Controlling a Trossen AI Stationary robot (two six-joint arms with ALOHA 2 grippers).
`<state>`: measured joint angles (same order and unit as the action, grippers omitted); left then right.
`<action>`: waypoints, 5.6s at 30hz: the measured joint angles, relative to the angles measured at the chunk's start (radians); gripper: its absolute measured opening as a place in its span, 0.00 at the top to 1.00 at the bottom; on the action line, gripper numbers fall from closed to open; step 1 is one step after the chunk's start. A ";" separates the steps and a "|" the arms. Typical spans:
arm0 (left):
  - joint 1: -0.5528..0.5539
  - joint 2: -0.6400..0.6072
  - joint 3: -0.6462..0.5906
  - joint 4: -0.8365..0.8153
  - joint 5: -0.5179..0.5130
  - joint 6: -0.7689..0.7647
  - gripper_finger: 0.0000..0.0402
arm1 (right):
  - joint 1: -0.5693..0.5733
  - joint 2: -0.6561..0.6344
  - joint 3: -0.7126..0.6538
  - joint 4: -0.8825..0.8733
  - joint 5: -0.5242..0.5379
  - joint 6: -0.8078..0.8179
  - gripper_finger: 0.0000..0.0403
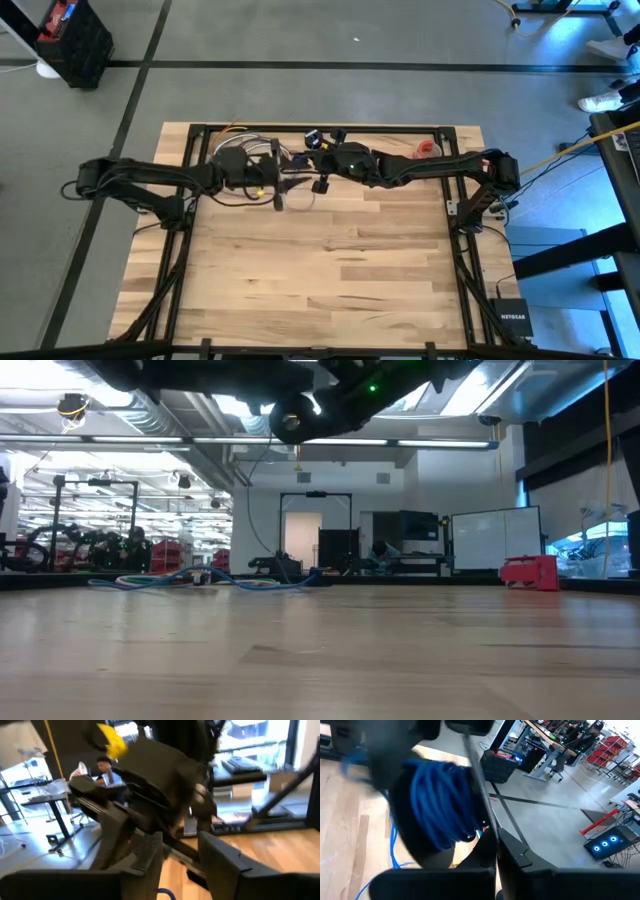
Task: Coil cords
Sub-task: Coil the blue wire onto the black spool
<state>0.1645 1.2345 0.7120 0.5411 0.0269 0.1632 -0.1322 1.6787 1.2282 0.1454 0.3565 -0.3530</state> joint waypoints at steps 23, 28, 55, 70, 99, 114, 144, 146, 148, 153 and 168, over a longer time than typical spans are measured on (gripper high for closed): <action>-0.202 -0.370 0.115 -0.758 -0.473 0.130 0.68 | 0.000 -0.001 0.001 0.018 -0.001 0.012 0.99; -0.148 -0.386 0.046 -0.884 -0.494 0.026 0.68 | 0.000 -0.001 0.001 0.018 -0.001 0.010 0.99; 0.219 -0.158 -0.264 -0.240 -0.179 0.219 0.68 | 0.000 -0.001 0.002 0.015 -0.002 0.003 0.99; 0.218 -0.268 -0.207 -0.309 -0.233 0.148 0.98 | 0.000 -0.001 0.002 0.005 -0.005 -0.001 0.99; 0.007 -0.219 -0.029 -0.218 -0.211 -0.054 0.99 | -0.025 0.077 0.002 0.099 0.077 0.035 0.99; -0.066 0.055 0.085 -0.221 -0.201 0.057 0.99 | -0.026 0.077 -0.002 0.144 0.002 0.082 1.00; -0.091 -0.034 0.084 -0.252 -0.238 0.092 0.97 | -0.024 0.003 0.003 0.233 -0.217 0.170 0.99; -0.094 -0.039 0.084 -0.270 -0.265 0.102 0.97 | -0.024 0.006 0.003 0.222 -0.244 0.177 0.99; -0.093 -0.045 0.084 -0.268 -0.305 0.098 0.97 | -0.024 0.007 0.003 0.225 -0.252 0.195 0.99; -0.100 -0.042 0.084 -0.237 -0.314 0.106 0.97 | -0.026 0.022 0.003 0.316 -0.246 0.223 1.00; -0.077 -0.050 0.084 -0.382 -0.319 0.080 0.97 | -0.024 0.026 0.002 0.481 -0.387 0.302 1.00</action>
<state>0.0877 1.1842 0.7963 0.1586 -0.2924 0.2428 -0.1566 1.7049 1.2301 0.6260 -0.0307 -0.0513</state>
